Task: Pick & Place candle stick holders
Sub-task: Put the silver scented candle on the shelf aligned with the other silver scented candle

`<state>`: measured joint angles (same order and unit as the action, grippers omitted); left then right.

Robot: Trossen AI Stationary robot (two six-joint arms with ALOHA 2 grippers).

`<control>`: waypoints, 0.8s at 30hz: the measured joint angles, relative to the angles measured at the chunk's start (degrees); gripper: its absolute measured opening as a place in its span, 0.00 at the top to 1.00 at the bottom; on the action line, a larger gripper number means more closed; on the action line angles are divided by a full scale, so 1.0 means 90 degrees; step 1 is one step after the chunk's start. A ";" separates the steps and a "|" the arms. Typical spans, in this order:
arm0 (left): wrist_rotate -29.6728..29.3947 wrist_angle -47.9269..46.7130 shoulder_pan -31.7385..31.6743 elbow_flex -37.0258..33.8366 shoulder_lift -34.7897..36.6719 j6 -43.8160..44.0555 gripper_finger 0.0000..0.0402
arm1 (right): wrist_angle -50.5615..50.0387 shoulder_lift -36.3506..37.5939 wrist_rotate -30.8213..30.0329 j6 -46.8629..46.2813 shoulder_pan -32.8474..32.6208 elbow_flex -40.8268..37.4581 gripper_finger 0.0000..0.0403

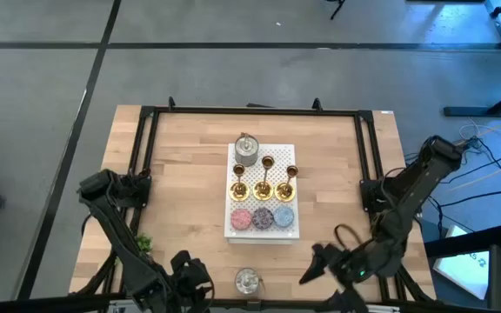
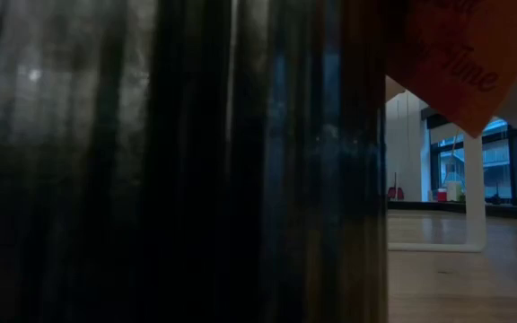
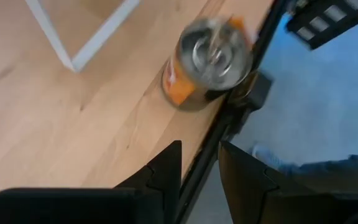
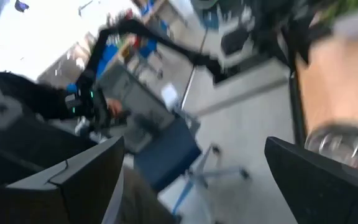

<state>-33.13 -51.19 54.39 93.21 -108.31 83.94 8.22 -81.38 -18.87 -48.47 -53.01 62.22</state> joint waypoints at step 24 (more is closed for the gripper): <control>-0.0090 -0.0150 -0.0101 -0.0005 -0.0804 0.1152 0.75 | 0.4657 -0.1676 -0.0118 -0.1571 -0.0195 0.0000 0.03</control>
<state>-33.95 -52.55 53.47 93.17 -115.55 94.31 50.14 -96.47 -19.93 -62.61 -54.76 62.22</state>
